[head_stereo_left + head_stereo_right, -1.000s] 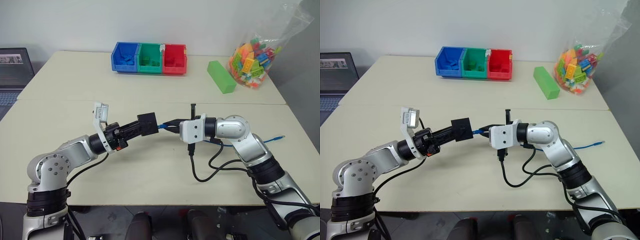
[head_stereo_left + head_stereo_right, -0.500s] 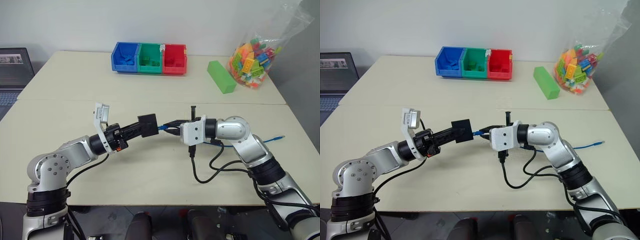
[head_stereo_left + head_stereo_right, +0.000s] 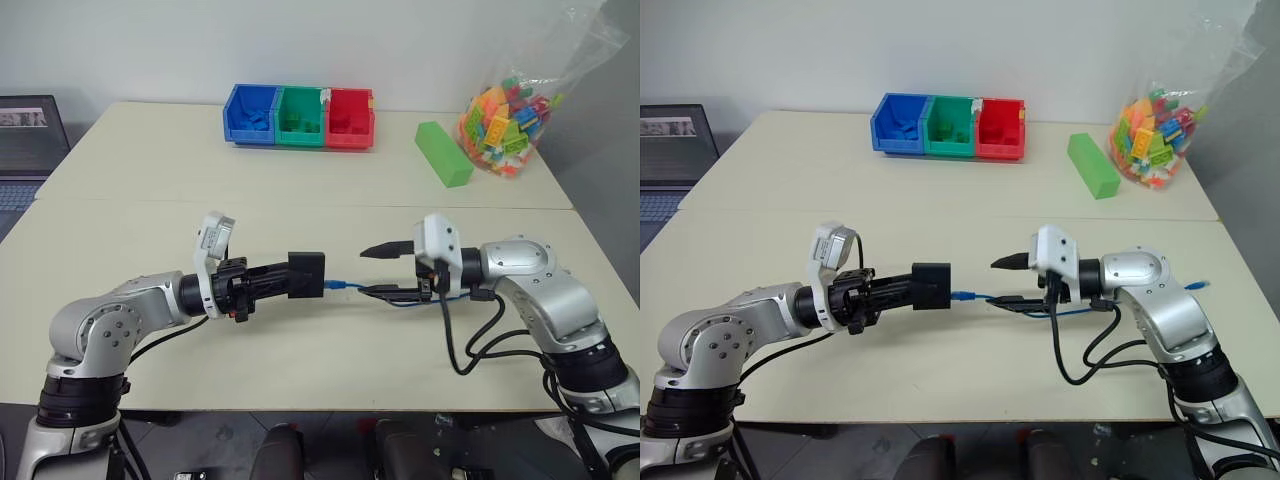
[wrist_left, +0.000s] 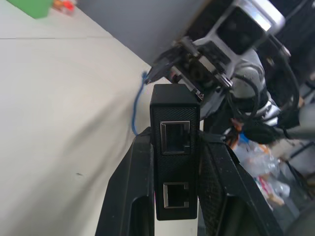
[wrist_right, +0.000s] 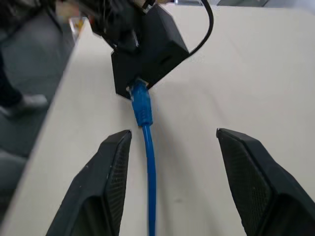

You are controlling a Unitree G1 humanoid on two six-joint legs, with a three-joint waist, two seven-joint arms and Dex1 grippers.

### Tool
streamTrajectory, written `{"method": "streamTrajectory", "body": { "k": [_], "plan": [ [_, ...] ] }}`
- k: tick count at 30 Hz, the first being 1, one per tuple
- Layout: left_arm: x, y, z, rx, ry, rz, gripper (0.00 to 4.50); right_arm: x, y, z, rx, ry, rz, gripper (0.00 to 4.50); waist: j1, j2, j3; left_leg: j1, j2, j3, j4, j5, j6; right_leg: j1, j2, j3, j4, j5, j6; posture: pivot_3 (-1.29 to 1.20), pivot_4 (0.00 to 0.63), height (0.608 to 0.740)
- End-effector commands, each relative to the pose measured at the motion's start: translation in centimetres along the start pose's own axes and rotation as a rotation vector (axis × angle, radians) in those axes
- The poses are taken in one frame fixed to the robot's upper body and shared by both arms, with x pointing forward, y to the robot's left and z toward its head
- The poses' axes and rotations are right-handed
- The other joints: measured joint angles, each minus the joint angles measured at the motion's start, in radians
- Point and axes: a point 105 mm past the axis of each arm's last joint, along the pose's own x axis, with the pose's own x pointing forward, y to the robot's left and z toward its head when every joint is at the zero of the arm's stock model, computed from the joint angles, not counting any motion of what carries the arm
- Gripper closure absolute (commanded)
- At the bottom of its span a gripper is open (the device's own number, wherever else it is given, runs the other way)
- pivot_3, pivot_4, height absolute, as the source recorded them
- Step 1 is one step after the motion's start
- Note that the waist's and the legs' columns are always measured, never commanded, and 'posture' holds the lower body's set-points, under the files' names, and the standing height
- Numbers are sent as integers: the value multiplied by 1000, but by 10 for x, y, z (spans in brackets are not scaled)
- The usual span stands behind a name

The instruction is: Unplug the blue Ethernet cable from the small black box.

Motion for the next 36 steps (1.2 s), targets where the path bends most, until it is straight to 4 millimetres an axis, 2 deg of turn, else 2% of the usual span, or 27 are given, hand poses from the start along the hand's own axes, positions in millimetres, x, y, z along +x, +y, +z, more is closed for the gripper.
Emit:
{"method": "streamTrajectory", "body": {
  "k": [1, 5, 10, 31, 36],
  "plan": [
    [3, -7, 7, 65, -3, -66, 3728, 9, 13, 4, 186, -54, 28, 1571, -1, 0, 0, 0, 0, 0, 0, 0, 0, 0, 0, 0, 0, 0, 0, 0, 150, 740],
    [2, -6, 4, 63, 5, -71, 3728, 17, 19, 7, 308, -97, 64, 1571, -1, 0, 0, -1, 0, 0, 0, 0, 0, -1, 0, 0, 0, 0, 1, 0, 150, 740],
    [-1, -3, 3, 65, -1, -68, 3728, 23, 25, 14, 378, -137, 103, 1571, -1, 1, 0, -1, 0, 1, 0, 0, 0, -1, 0, 0, -1, -1, 1, 0, 150, 740],
    [-3, 0, 0, 60, -16, -60, 3728, 35, 22, 1, 358, -99, 61, 1571, -2, 1, 0, -3, 0, 2, -1, 0, 0, -5, 1, 0, 0, -1, 2, 0, 150, 740],
    [-1, -1, 0, 61, -14, -64, 3728, 35, 21, 3, 363, -108, 67, 1571, -2, 1, 0, -3, 0, 2, -1, 0, 0, -5, 1, 0, 0, -1, 2, 0, 150, 740]
  ]
}}
